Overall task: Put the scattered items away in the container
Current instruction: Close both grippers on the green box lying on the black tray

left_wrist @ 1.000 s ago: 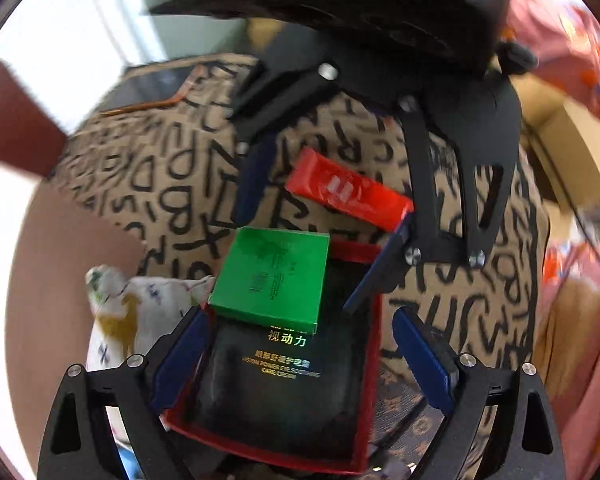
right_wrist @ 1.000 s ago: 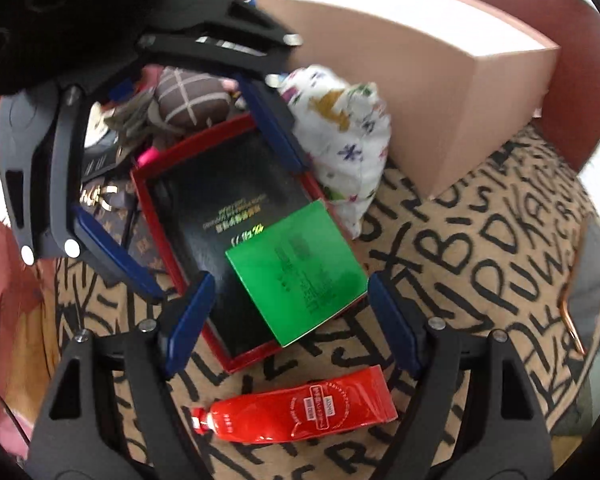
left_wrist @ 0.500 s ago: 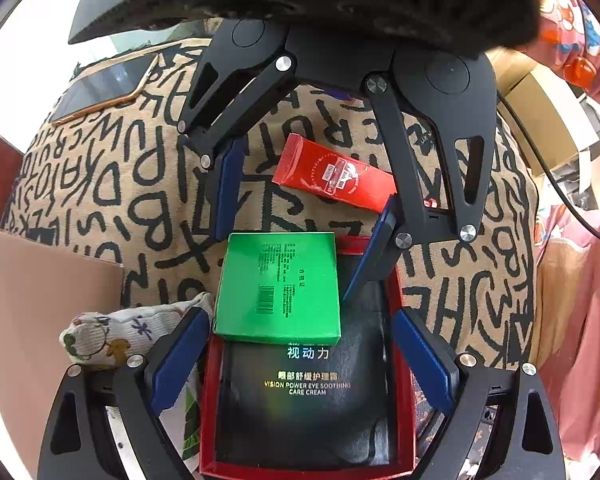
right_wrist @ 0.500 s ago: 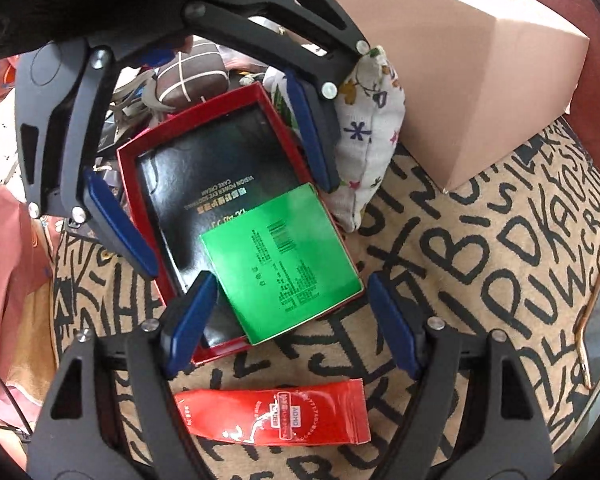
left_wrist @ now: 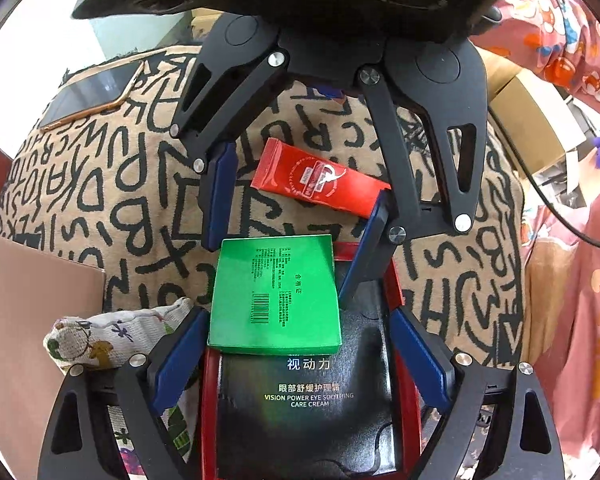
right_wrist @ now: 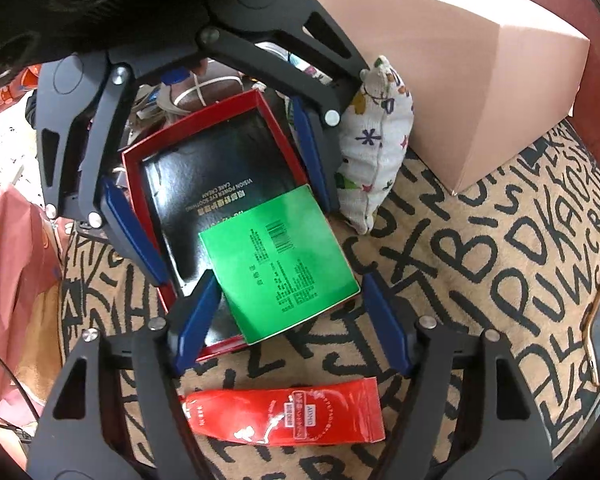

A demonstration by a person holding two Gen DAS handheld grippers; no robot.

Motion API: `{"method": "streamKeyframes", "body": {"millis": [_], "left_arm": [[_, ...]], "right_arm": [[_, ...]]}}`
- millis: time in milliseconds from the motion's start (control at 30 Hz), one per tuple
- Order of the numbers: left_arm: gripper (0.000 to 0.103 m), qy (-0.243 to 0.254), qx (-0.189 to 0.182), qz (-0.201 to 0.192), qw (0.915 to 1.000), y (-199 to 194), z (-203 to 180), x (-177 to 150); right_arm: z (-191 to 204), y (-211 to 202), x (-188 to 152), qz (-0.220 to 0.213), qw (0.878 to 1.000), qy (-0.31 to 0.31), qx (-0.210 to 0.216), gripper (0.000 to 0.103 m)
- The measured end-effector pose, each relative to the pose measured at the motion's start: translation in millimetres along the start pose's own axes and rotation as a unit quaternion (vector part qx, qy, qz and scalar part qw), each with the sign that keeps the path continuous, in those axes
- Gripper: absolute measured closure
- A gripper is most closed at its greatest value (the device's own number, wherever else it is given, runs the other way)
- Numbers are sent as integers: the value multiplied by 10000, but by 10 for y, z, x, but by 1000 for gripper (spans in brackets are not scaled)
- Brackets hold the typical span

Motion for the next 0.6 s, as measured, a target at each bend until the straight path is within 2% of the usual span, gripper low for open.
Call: {"method": "streamKeyframes", "body": {"millis": [100,200,333,433,600], "left_arm": [[13,19,39,-62,10000,-10,-52,-16],[19,25,117,-109,9999,-34,-80,-17],[37,58,293,-100,9995,-85,-86,-22],[38,104,346,-49,9993,-160,-6,2],[38,178,414,14,9990,-161,-86,62]], "right_arm": [[36,-69,-8,-77,10000,49,-2,30],[63,-151,-1,-152,9998,88,-34,30],[162,-267,-22,-169,9998,50,-110,31],[122,-253,39,-166,9998,20,-131,31],[313,-211,108,-139,9997,-28,-193,31]]}}
Point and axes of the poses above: each gripper's, at about its wrist camera, not at the fingertips, and y roughly the way its jaws point, z to its left, x to its top, the point moved 4 cm from there along y, roughly the way its jaws point, and after that the axes turned 9 degrees about -x, right-handed, at the moved point
